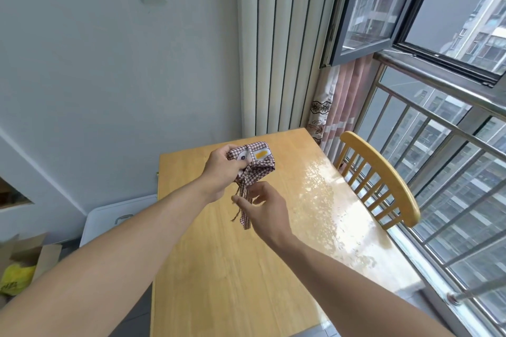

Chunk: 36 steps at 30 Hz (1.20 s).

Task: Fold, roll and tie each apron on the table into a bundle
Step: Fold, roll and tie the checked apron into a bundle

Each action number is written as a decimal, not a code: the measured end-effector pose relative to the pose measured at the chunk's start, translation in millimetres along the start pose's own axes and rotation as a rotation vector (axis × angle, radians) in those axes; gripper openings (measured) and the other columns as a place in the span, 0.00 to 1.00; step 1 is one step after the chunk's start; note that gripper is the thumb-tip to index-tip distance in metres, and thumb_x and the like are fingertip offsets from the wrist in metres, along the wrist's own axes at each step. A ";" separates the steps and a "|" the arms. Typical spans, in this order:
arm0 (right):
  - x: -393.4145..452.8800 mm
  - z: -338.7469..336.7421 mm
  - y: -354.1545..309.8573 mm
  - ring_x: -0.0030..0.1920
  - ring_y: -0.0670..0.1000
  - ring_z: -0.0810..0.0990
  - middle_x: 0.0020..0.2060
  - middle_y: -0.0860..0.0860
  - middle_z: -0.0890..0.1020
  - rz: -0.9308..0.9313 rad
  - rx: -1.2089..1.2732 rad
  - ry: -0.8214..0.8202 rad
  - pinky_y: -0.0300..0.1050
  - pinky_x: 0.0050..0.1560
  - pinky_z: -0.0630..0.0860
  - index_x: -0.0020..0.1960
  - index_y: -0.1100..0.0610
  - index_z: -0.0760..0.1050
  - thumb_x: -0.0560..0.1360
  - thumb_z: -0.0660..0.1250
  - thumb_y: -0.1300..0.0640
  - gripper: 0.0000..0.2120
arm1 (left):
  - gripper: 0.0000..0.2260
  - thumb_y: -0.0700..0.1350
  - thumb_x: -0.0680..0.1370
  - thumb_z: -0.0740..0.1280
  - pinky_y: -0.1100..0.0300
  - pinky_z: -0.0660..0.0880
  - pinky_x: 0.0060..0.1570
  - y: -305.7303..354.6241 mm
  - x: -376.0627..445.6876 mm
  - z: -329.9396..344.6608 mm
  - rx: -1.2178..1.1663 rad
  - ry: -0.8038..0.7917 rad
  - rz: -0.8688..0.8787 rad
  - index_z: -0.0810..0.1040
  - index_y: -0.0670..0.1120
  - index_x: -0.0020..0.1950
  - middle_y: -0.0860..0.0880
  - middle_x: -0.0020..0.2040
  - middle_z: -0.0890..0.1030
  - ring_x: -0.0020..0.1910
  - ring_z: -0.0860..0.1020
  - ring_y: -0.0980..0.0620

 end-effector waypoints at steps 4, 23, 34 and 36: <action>7.4 11.9 2.2 0.39 0.46 0.83 0.41 0.44 0.84 0.063 -0.058 -0.017 0.49 0.44 0.81 0.45 0.45 0.78 0.71 0.71 0.36 0.13 | 0.12 0.40 0.77 0.74 0.51 0.82 0.46 -2.6 4.7 -1.4 -0.030 0.037 -0.035 0.79 0.46 0.59 0.46 0.52 0.85 0.51 0.84 0.45; 61.5 -73.9 5.5 0.29 0.47 0.57 0.28 0.48 0.65 0.293 -0.079 -0.866 0.47 0.34 0.52 0.37 0.53 0.67 0.84 0.59 0.56 0.16 | 0.14 0.31 0.77 0.69 0.60 0.78 0.48 3.3 -25.2 -14.6 0.230 -0.694 -0.039 0.80 0.43 0.60 0.47 0.51 0.84 0.50 0.82 0.52; 67.9 -68.4 -33.4 0.29 0.48 0.63 0.29 0.49 0.71 0.206 -0.260 -0.595 0.42 0.29 0.59 0.40 0.57 0.77 0.76 0.71 0.38 0.21 | 0.13 0.35 0.76 0.73 0.50 0.82 0.52 -11.8 -22.2 -15.2 0.460 -0.544 0.001 0.81 0.49 0.57 0.47 0.51 0.86 0.50 0.85 0.50; 63.7 -66.0 -41.3 0.30 0.48 0.66 0.31 0.49 0.73 0.163 -0.335 -0.540 0.41 0.28 0.60 0.42 0.58 0.78 0.76 0.70 0.37 0.22 | 0.12 0.36 0.76 0.73 0.51 0.83 0.50 -15.4 -24.2 -14.2 0.473 -0.531 -0.006 0.81 0.49 0.56 0.46 0.51 0.86 0.50 0.85 0.49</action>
Point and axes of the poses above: each hand's wrist, its own x-axis towards the middle knuckle, its own z-axis out of the palm, y = z × x, the point moved 3 cm from there along x, towards the middle knuckle
